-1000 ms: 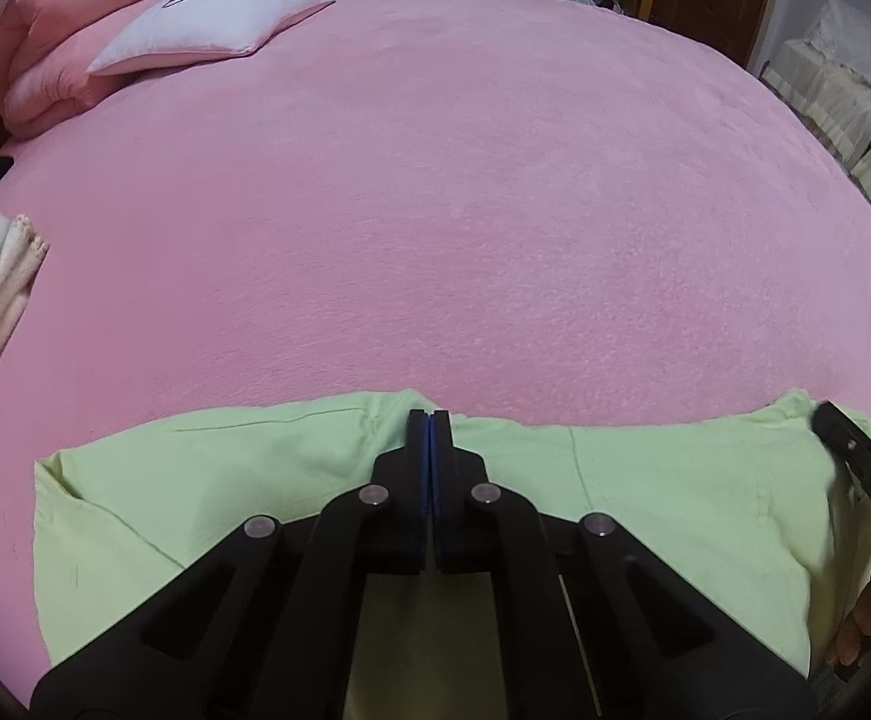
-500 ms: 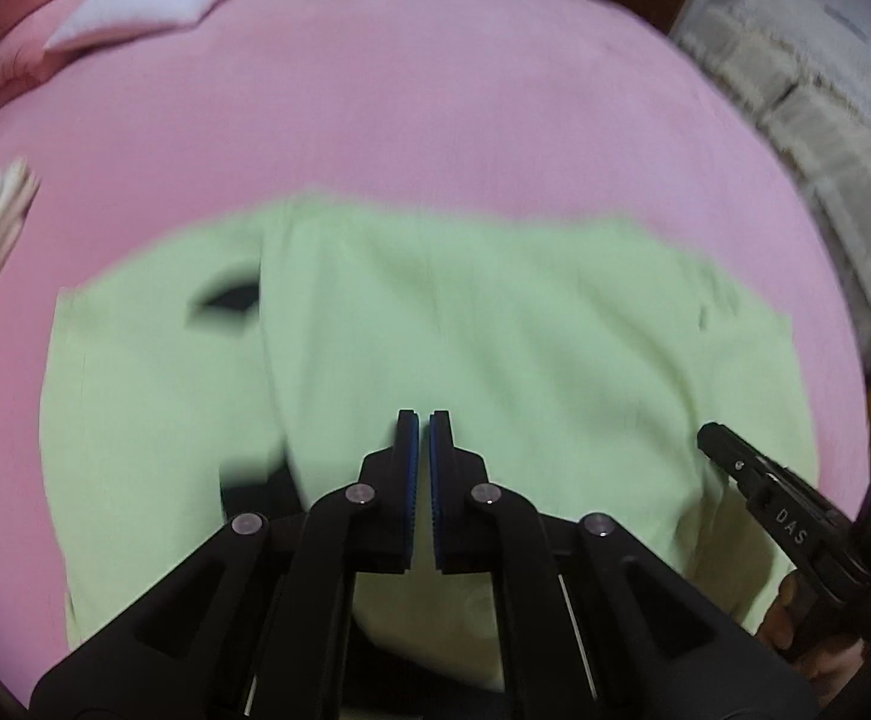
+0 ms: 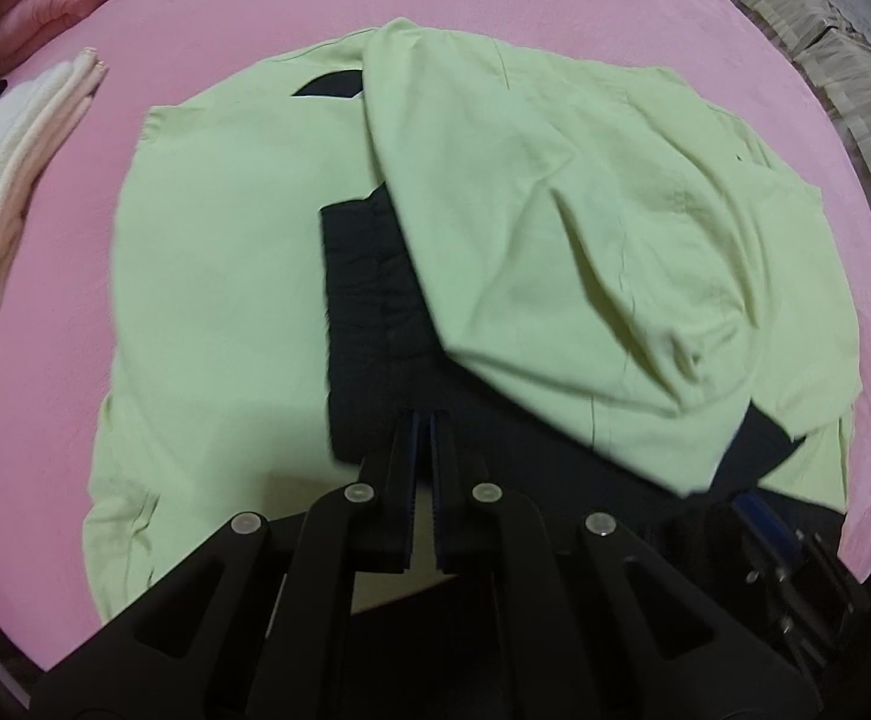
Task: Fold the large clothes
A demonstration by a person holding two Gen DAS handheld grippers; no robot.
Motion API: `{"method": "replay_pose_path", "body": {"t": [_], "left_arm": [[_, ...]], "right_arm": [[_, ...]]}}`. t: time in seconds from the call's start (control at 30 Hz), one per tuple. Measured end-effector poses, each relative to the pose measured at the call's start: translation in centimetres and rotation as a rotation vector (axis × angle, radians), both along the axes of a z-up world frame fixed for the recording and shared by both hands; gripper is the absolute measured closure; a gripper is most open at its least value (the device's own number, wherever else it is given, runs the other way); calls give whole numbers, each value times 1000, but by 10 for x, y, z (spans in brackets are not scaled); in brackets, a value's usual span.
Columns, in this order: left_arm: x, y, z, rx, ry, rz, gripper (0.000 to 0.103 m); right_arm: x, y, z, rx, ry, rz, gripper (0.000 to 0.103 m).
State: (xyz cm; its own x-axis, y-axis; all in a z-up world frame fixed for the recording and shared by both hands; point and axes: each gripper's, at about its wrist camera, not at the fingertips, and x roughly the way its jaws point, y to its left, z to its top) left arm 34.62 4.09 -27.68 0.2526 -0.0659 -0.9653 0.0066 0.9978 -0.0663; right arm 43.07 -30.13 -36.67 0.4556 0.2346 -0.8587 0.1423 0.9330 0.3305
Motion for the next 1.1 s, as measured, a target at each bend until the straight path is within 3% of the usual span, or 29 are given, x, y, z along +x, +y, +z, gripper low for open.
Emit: {"method": "replay_pose_path", "body": {"t": [0.07,0.1,0.17,0.4,0.57,0.63,0.7,0.8,0.87,0.93,1.1], "left_arm": [[-23,-1,5,5,-1,-5,101],[-31,0,6,3,1,-4,101],[-49,0,5,-3,12,1,101],[-140,8,2,-8,52,37,101],[-206,5,13,-24,77,54,101],[-232,2,20,-19,71,51,101],[-262,-3,29,-5,71,50,99],[-287,-1,37,-25,78,49,89],[-306,6,41,-28,78,63,69],[-321,20,41,-26,78,105,60],[-351,70,32,-82,122,227,59]], "right_arm": [[-13,16,0,16,0,-17,77],[-49,8,1,23,2,-20,77],[-79,-3,-1,37,12,-26,77],[-136,3,-13,41,37,-43,75],[-196,-7,-1,-16,71,-71,64],[-224,-15,6,-20,74,-101,53],[-251,-22,12,-31,90,-122,47],[-289,-33,17,-35,108,-142,40],[-309,-42,17,-31,110,-158,35],[-329,-53,14,-28,117,-171,33],[-373,-94,2,-5,146,-277,33]]}}
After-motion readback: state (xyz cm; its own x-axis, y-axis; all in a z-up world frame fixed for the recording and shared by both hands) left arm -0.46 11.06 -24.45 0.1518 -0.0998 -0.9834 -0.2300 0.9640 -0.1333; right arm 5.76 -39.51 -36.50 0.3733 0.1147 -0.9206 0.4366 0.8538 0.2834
